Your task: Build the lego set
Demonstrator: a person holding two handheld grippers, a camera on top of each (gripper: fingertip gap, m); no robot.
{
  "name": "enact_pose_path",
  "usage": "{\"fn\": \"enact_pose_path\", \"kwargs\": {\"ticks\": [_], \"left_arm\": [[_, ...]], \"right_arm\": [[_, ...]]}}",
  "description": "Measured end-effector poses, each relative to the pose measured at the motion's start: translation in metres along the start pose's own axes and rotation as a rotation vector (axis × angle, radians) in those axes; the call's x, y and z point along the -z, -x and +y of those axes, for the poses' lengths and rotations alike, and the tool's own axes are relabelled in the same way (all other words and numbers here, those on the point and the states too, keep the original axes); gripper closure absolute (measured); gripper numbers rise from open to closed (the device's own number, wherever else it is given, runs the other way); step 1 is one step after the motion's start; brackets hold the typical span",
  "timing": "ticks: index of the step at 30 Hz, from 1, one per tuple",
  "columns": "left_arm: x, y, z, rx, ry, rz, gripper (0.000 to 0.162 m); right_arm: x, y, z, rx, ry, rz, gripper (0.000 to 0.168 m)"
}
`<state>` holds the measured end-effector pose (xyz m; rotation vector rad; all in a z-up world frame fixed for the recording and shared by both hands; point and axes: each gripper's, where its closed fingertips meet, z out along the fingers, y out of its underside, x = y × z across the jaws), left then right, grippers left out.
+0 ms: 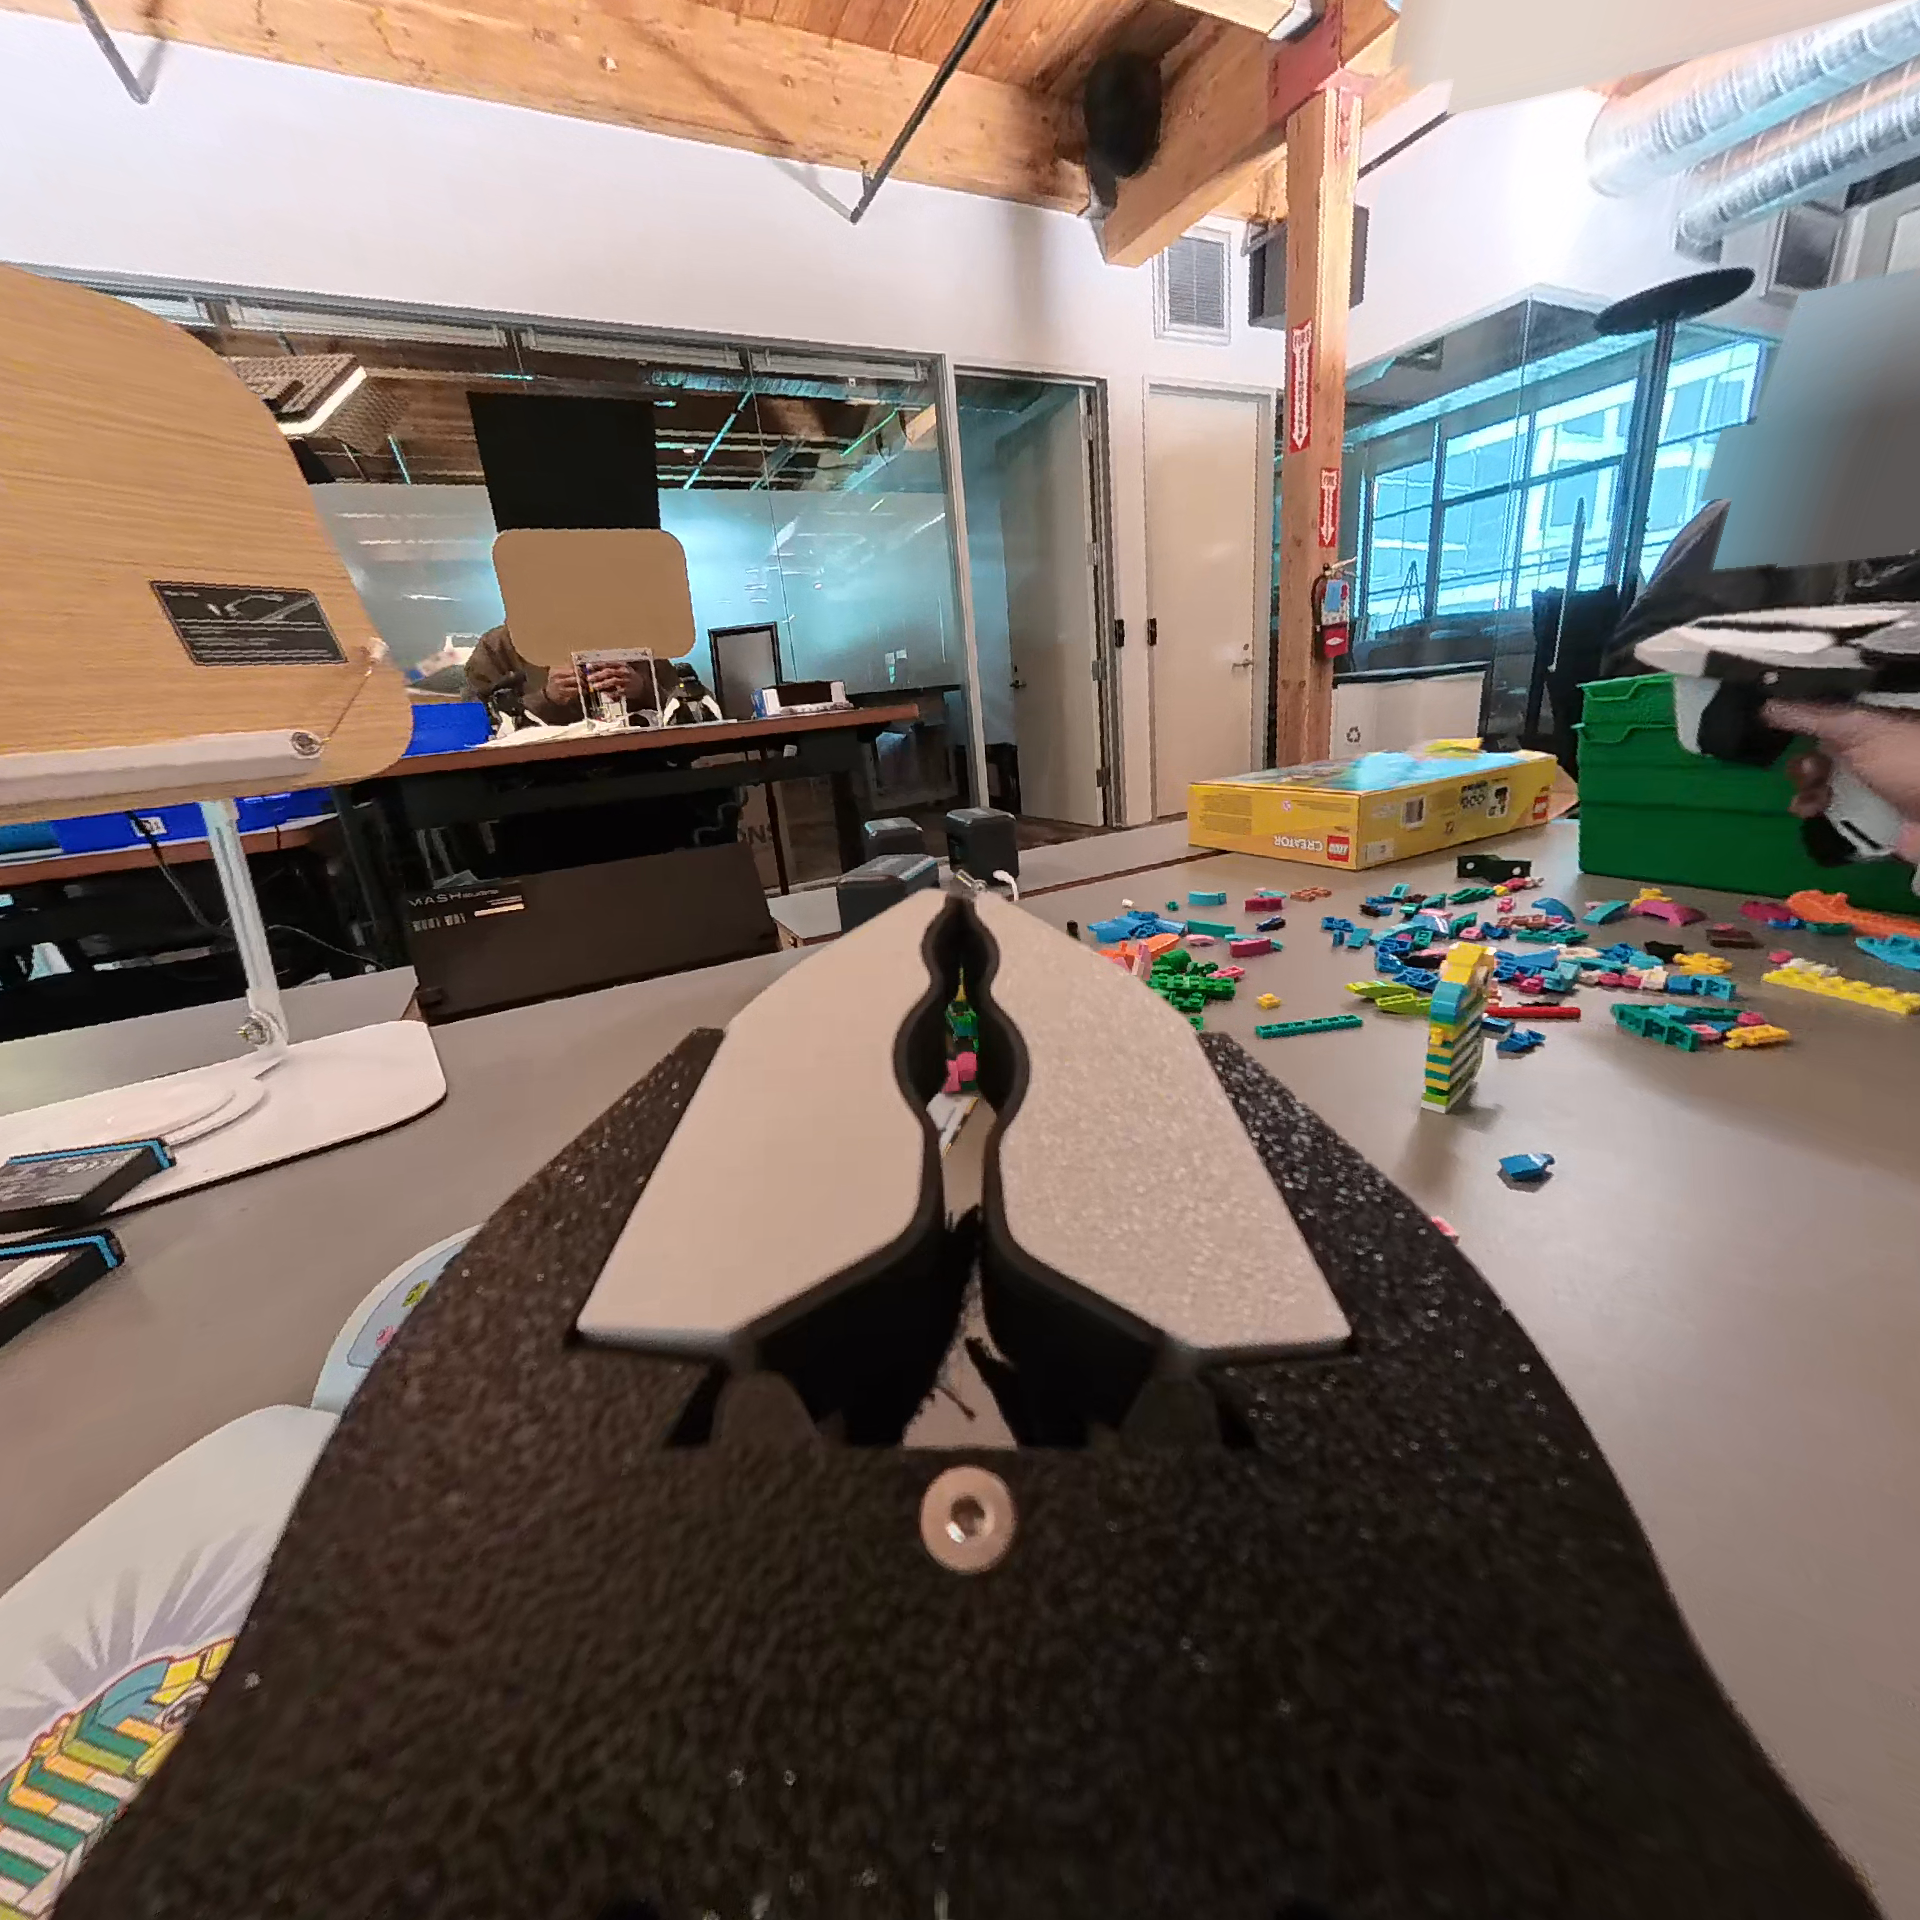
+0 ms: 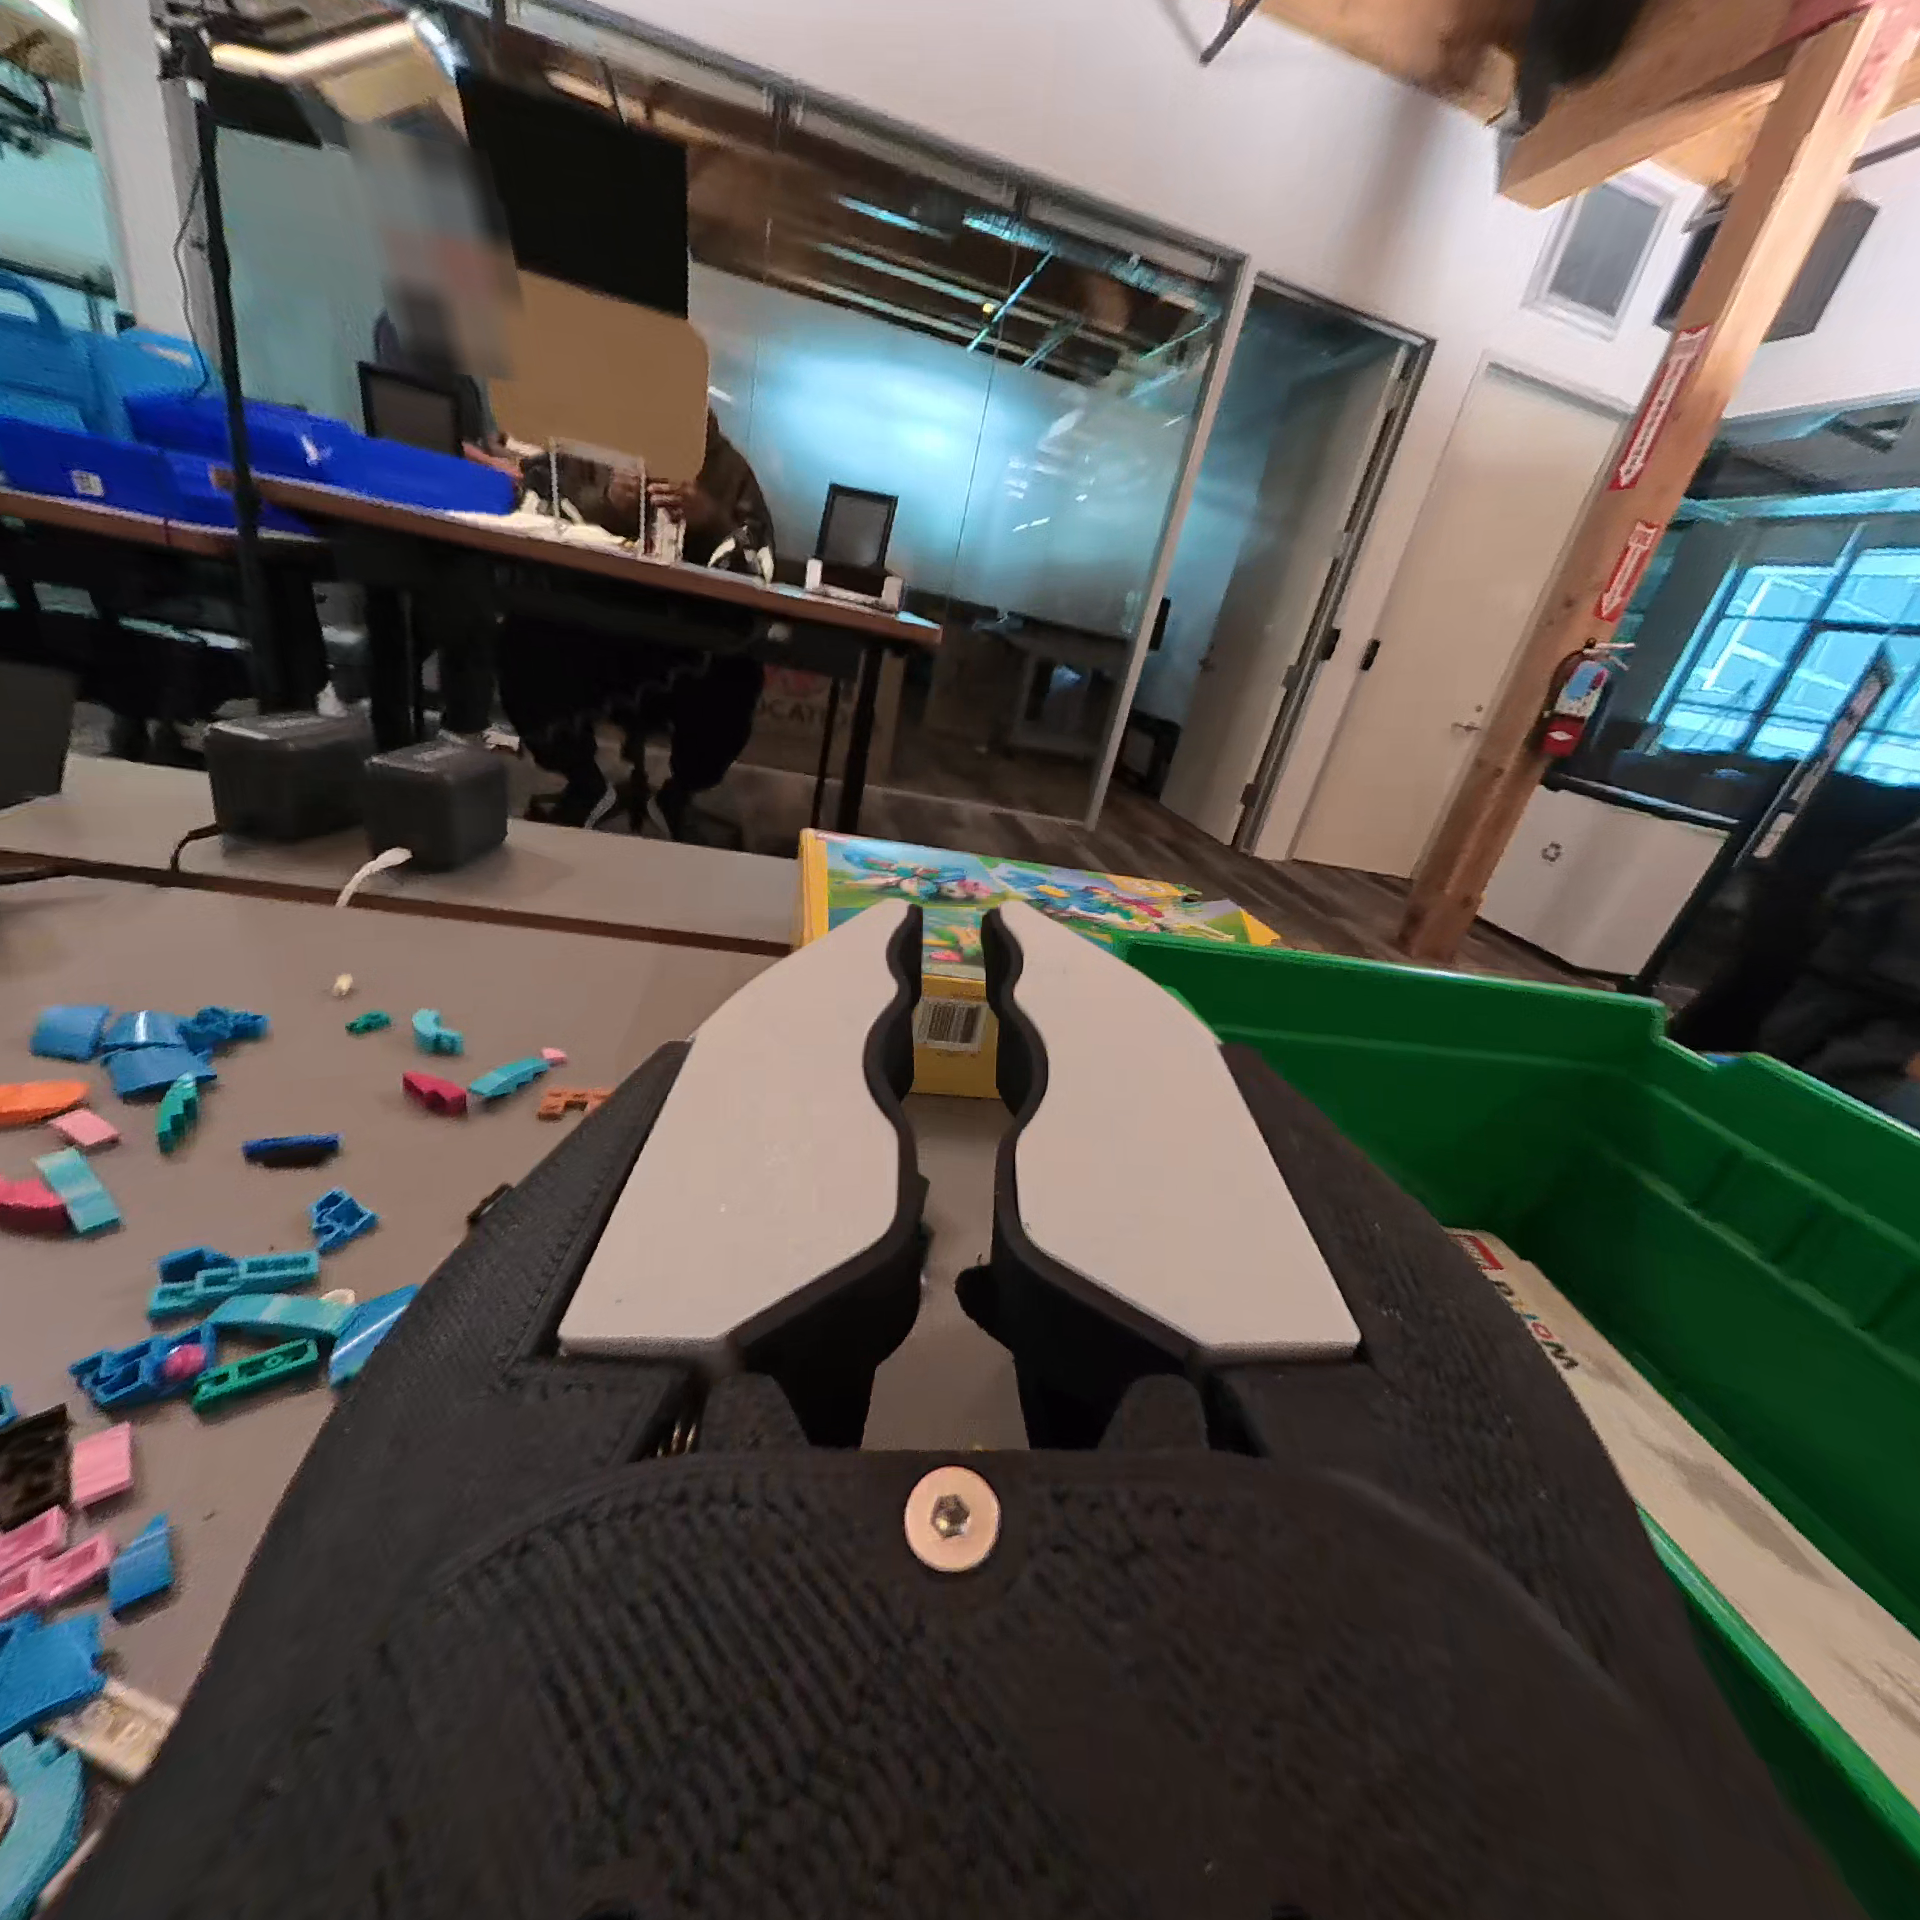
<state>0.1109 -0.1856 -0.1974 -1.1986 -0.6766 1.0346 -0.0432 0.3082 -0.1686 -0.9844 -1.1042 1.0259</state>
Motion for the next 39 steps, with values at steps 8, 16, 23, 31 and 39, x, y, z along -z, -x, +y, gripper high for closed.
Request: {"fn": "enact_pose_path", "kwargs": {"ticks": [8, 16, 23, 31, 39], "left_arm": [[0.002, 0.002, -0.003, 0.030, -0.023, 0.002, 0.162], [0.004, 0.005, -0.005, 0.057, -0.044, -0.005, 0.162], [0.004, 0.006, -0.006, 0.066, -0.052, -0.003, 0.162], [0.005, 0.005, -0.007, 0.067, -0.054, -0.002, 0.162], [0.005, 0.006, -0.007, 0.075, -0.059, -0.002, 0.162]], "right_arm": [[0.004, -0.021, -0.002, 0.143, -0.034, 0.138, 0.162], [0.006, -0.035, -0.002, 0.107, -0.059, 0.175, 0.162], [0.005, -0.033, -0.001, 0.110, -0.063, 0.162, 0.162], [0.005, -0.030, 0.000, 0.150, -0.062, 0.157, 0.163], [0.002, -0.024, 0.005, 0.169, -0.044, 0.138, 0.163]]}}
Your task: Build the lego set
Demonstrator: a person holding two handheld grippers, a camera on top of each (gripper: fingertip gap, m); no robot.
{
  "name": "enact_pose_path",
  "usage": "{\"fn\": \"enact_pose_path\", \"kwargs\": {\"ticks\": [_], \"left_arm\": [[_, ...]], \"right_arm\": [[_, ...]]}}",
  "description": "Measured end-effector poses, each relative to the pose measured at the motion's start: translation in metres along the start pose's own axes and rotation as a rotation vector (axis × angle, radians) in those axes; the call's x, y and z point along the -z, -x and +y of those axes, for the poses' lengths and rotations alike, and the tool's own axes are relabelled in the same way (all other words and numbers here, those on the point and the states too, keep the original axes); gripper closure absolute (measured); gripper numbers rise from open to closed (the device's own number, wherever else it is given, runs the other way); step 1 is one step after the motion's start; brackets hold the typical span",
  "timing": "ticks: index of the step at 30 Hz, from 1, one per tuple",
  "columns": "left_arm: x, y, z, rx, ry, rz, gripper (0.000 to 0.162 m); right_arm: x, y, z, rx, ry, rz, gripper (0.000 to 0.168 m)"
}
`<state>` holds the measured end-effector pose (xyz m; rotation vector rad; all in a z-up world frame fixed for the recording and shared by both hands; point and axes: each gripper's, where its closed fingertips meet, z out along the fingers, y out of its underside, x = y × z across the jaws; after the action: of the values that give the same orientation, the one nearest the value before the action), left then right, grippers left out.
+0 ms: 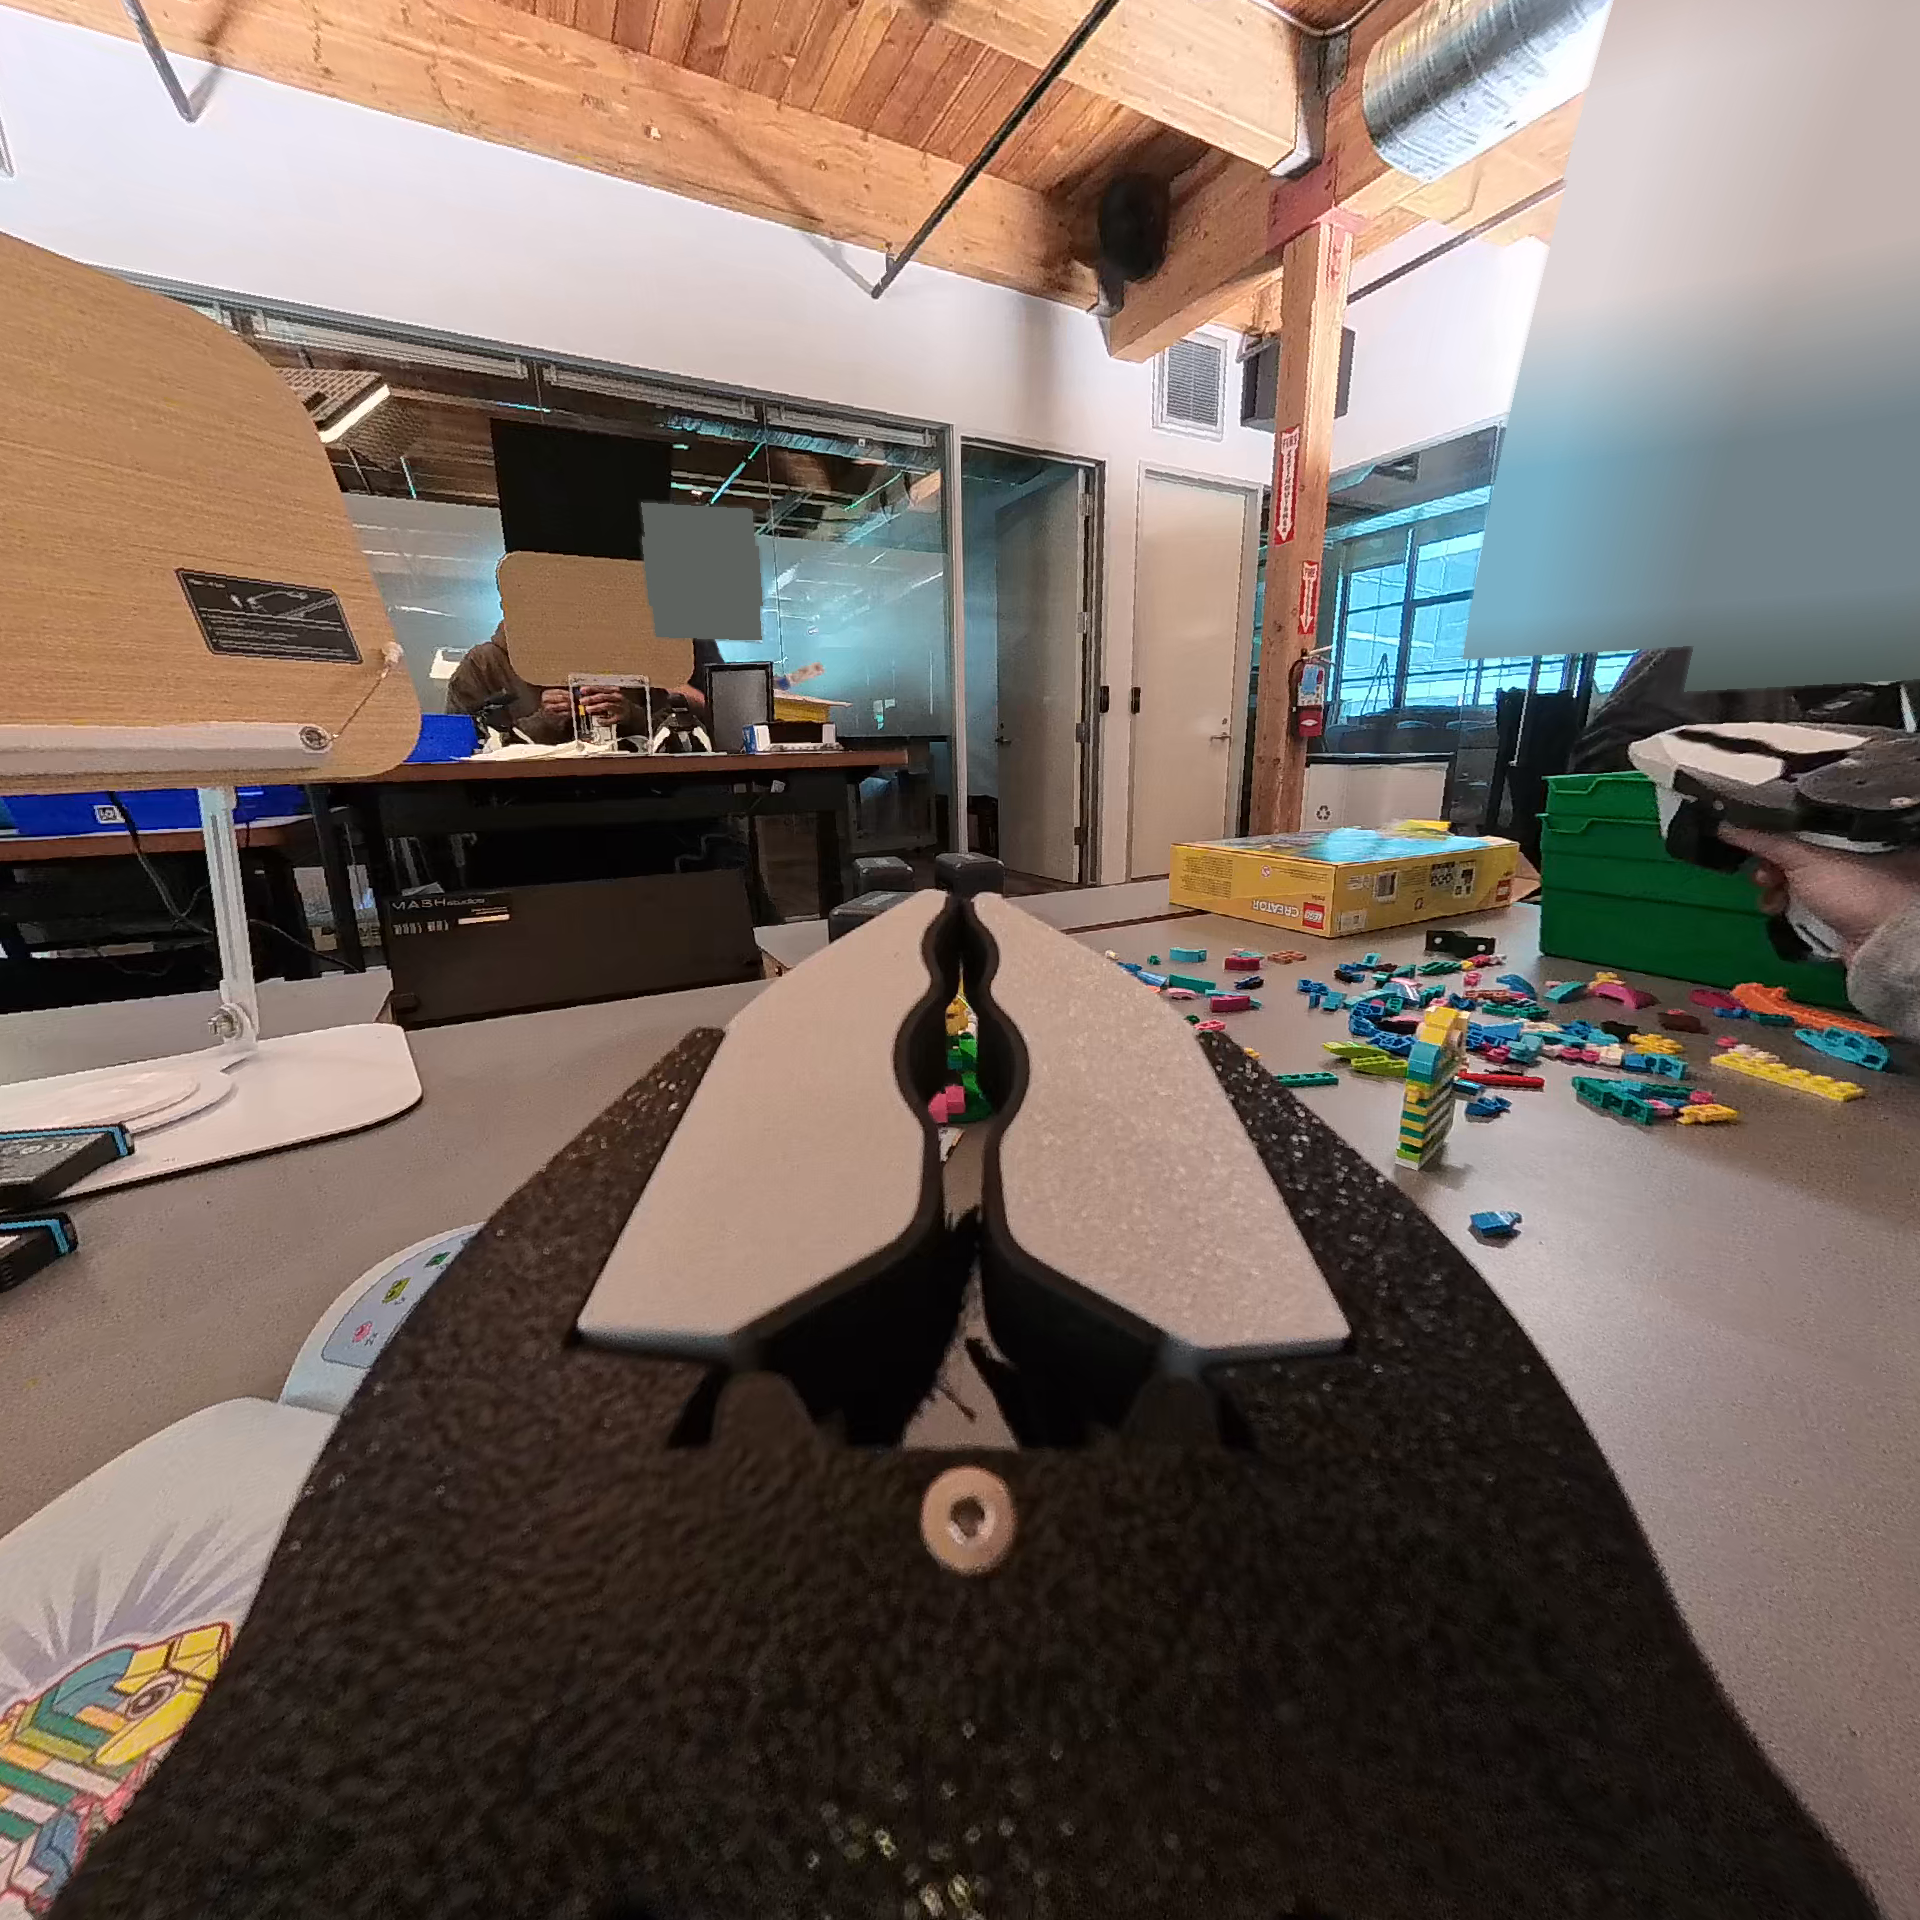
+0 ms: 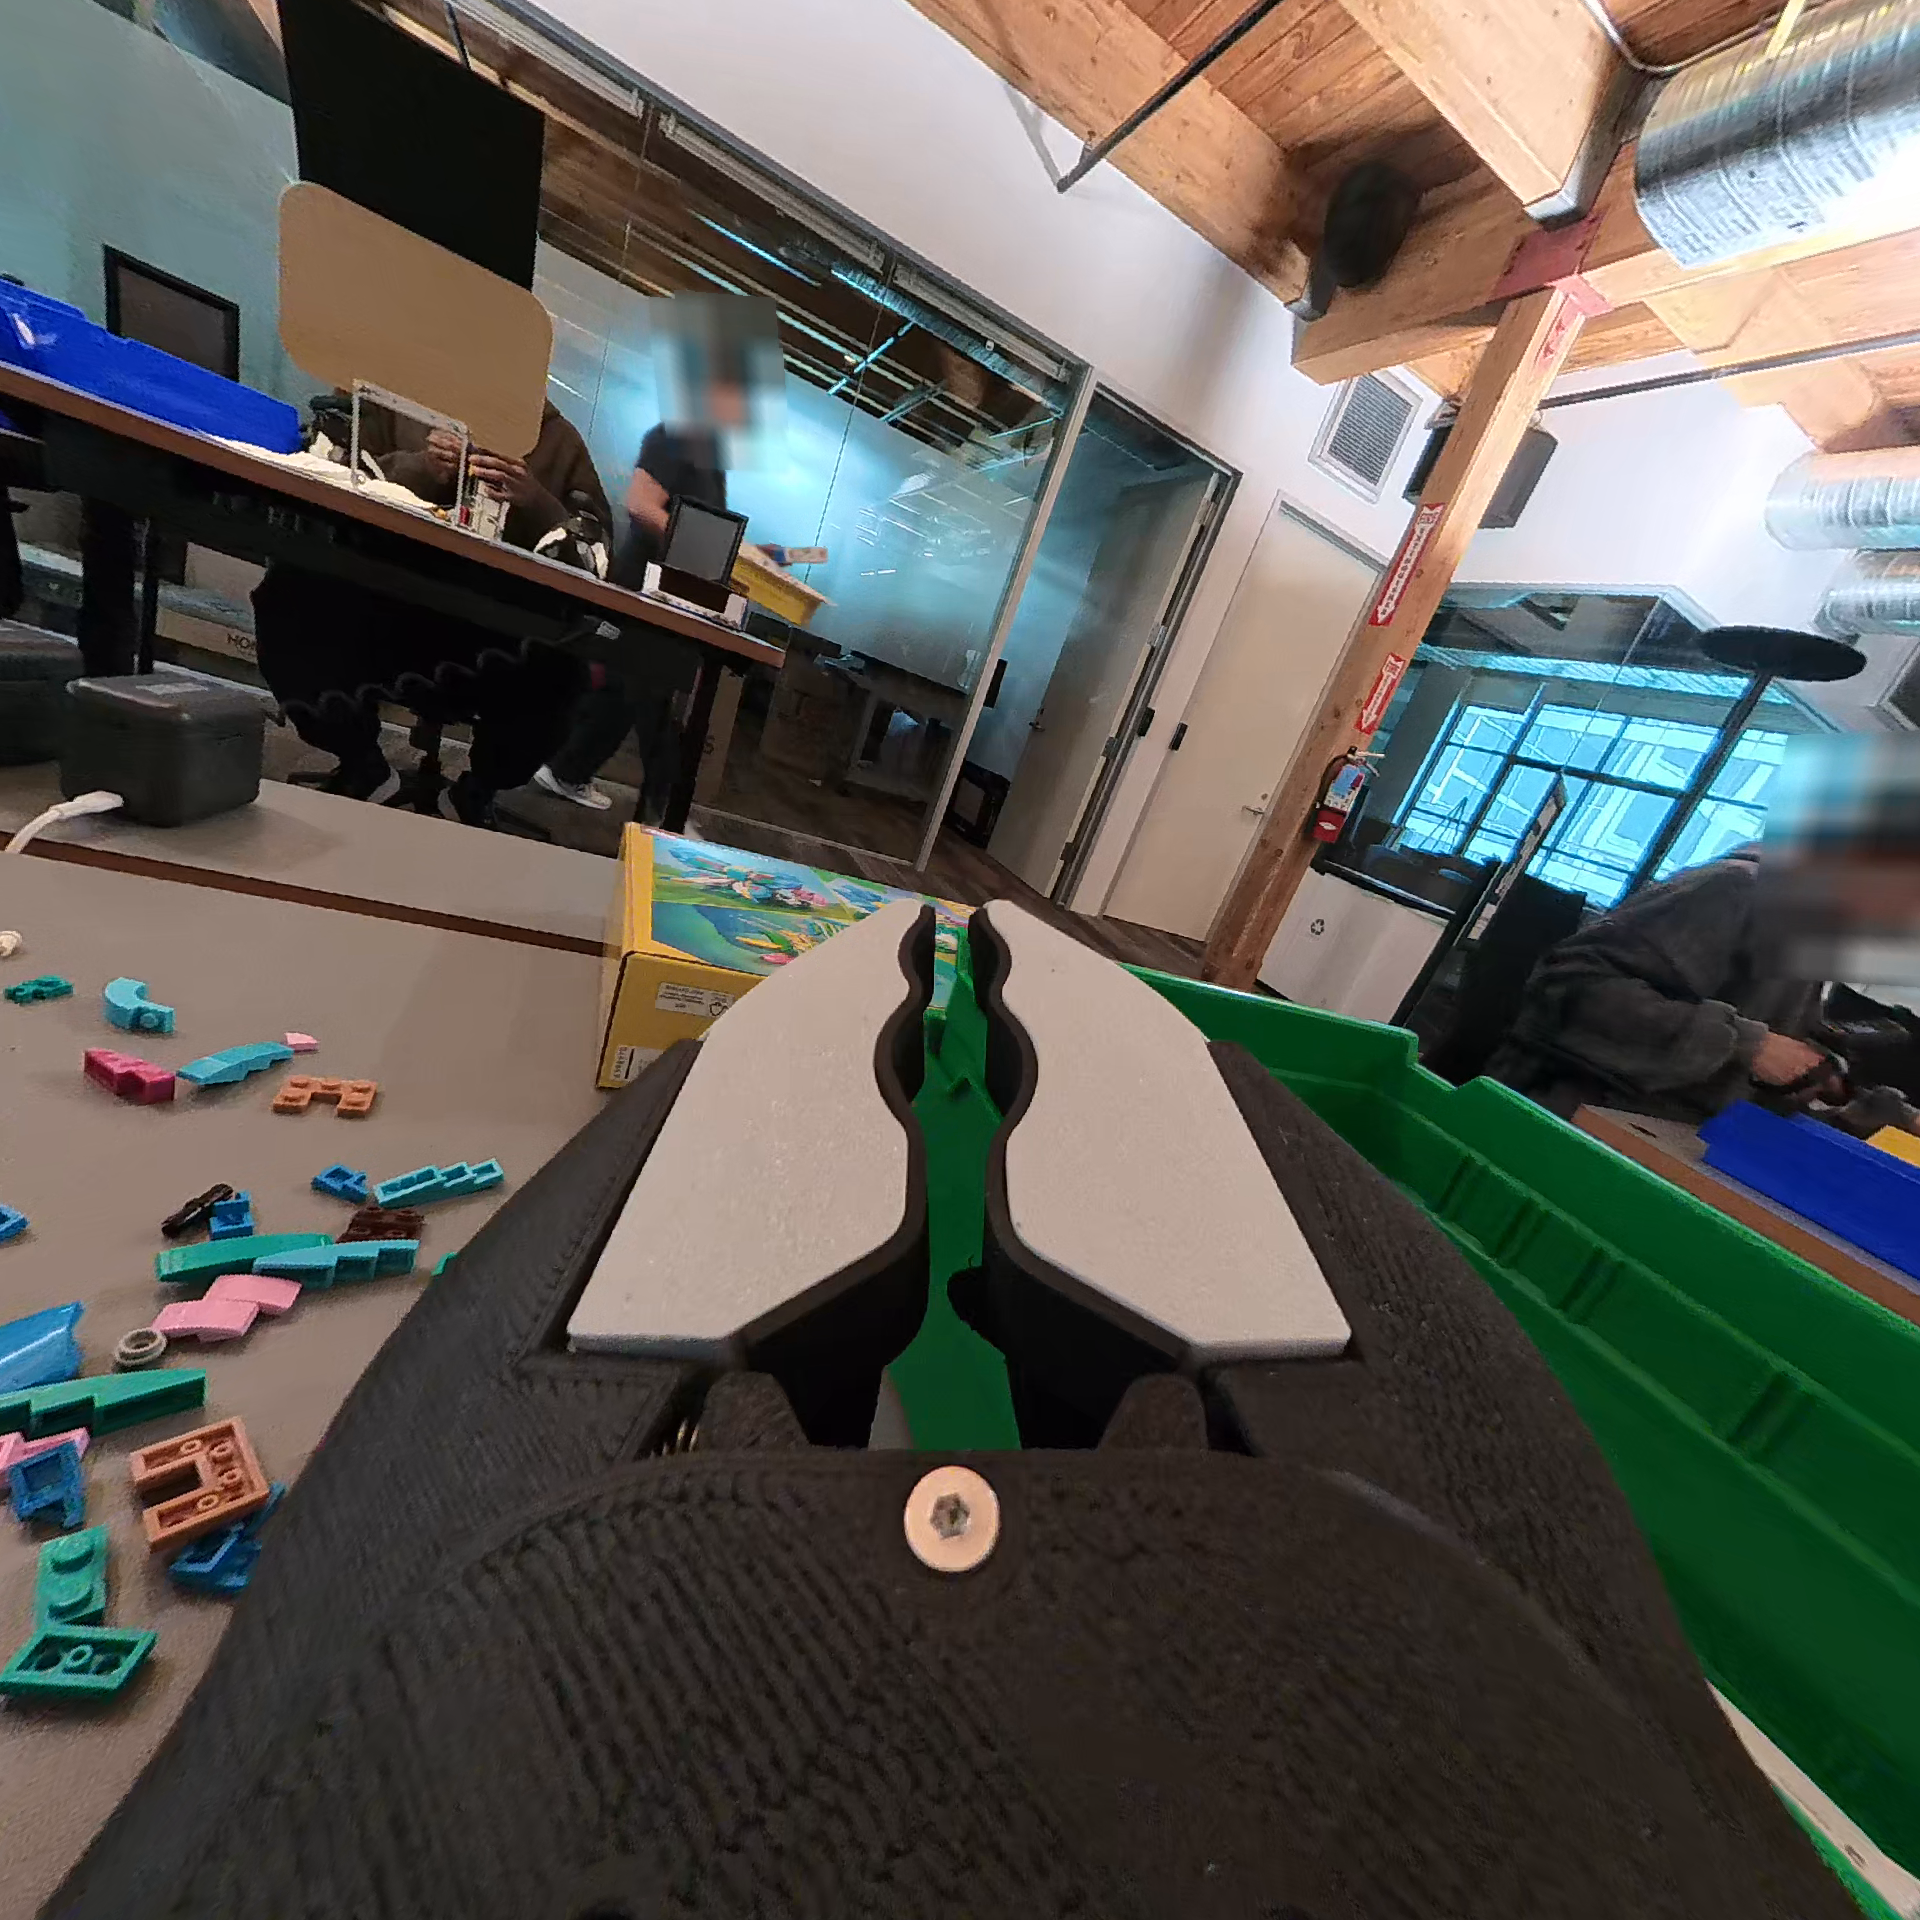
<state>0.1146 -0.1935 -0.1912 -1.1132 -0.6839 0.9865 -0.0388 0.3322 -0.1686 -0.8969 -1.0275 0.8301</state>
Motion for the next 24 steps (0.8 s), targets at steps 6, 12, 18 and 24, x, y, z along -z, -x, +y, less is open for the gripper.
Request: {"fn": "enact_pose_path", "kwargs": {"ticks": [6, 12, 18, 24], "left_arm": [[0.000, 0.001, 0.000, 0.006, -0.003, 0.000, 0.162], [0.000, 0.000, 0.000, 0.005, -0.003, 0.001, 0.162], [0.000, 0.000, 0.000, 0.003, -0.004, 0.001, 0.162], [0.000, 0.000, 0.000, 0.004, -0.004, 0.001, 0.162]], "right_arm": [[0.000, 0.005, 0.000, 0.026, 0.000, -0.011, 0.163], [-0.001, 0.009, 0.002, 0.044, 0.005, -0.024, 0.163], [-0.001, 0.014, 0.001, 0.078, 0.004, -0.036, 0.163], [0.000, 0.026, 0.001, 0.099, 0.001, -0.108, 0.163]]}}
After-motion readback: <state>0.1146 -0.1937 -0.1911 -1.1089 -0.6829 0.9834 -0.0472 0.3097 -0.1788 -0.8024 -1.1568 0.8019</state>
